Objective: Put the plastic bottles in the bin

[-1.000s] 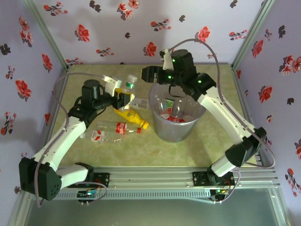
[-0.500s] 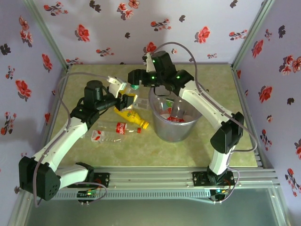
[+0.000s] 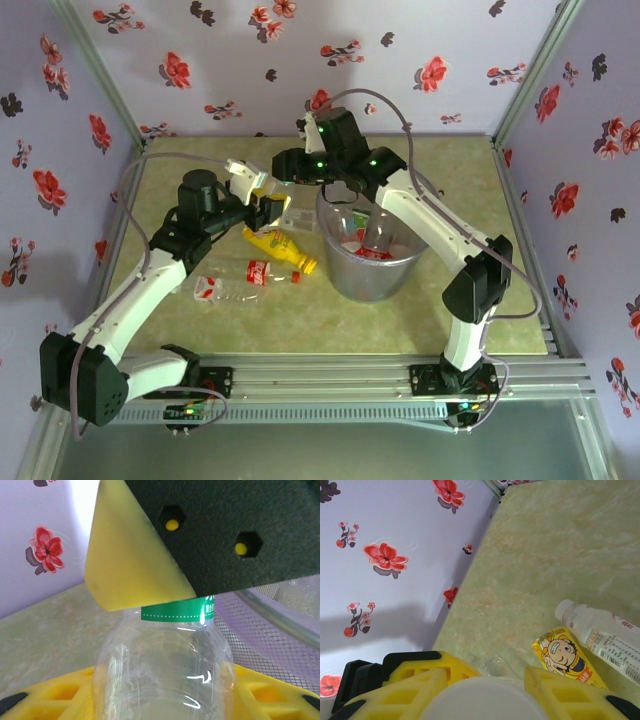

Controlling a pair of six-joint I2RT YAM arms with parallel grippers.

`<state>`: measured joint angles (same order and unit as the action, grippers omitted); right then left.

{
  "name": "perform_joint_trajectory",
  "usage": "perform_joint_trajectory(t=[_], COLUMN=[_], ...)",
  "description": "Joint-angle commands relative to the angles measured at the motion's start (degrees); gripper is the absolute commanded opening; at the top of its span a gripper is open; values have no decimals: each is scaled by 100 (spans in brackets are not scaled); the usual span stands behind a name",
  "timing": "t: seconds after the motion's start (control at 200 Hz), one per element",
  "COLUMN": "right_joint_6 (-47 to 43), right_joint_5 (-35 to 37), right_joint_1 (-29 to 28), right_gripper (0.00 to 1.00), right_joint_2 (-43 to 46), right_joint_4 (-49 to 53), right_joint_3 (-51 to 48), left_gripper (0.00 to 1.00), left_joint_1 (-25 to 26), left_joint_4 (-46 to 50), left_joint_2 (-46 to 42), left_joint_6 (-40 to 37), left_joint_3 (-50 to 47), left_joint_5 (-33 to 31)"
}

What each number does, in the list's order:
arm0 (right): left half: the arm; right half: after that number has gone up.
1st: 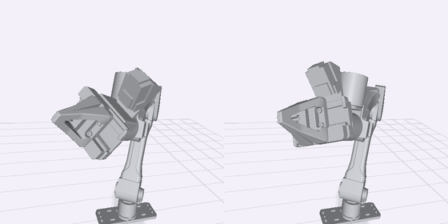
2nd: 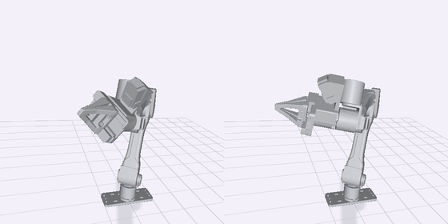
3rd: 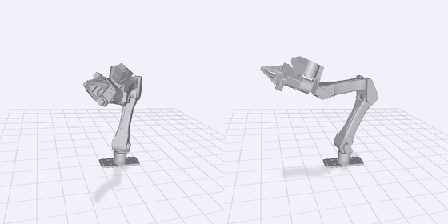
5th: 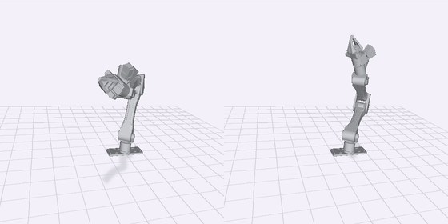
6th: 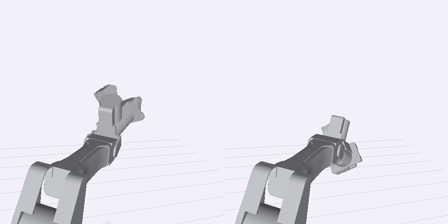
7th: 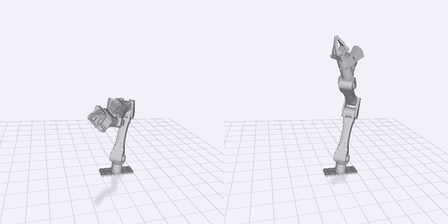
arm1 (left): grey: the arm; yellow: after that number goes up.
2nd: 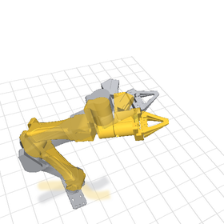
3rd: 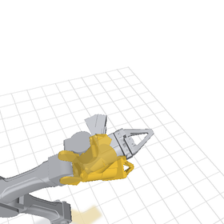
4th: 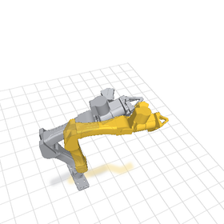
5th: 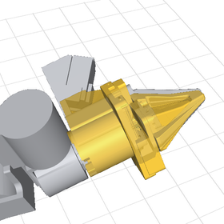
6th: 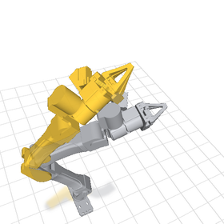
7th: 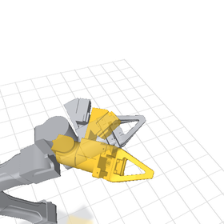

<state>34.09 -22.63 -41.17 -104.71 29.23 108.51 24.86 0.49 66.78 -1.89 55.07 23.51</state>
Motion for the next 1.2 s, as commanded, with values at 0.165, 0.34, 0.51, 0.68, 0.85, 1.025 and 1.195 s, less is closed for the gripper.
perform_joint_trajectory(t=[0.165,0.34,0.51,0.68,0.85,1.025,1.195], right_joint_6=[-103,-121,-301,-685,-1598,-2518,-2993], right_joint_5=[269,412,512,775,1254,1999,2295], right_joint_1=[11,206,506,881,1102,1173,1338], right_gripper=[20,16,16,15,11,5,3], right_joint_2=[86,235,514,1080,1725,2413,2810], right_joint_4=[-142,-575,-531,-67,889,1560,1775], right_joint_3=[263,430,827,785,604,70,-639], left_gripper=[100,100,100,100,100,100,99], left_joint_1=[26,19,23,32,21,-41,-78], left_joint_4=[175,491,902,1060,1212,1722,1715], left_joint_2=[-278,-774,-1152,-1080,-756,-33,477], left_joint_6=[191,336,819,1727,2178,2599,3084], left_joint_3=[103,-102,-315,-393,-481,-185,18], left_joint_5=[-175,-228,-314,-386,-956,-1418,-1787])
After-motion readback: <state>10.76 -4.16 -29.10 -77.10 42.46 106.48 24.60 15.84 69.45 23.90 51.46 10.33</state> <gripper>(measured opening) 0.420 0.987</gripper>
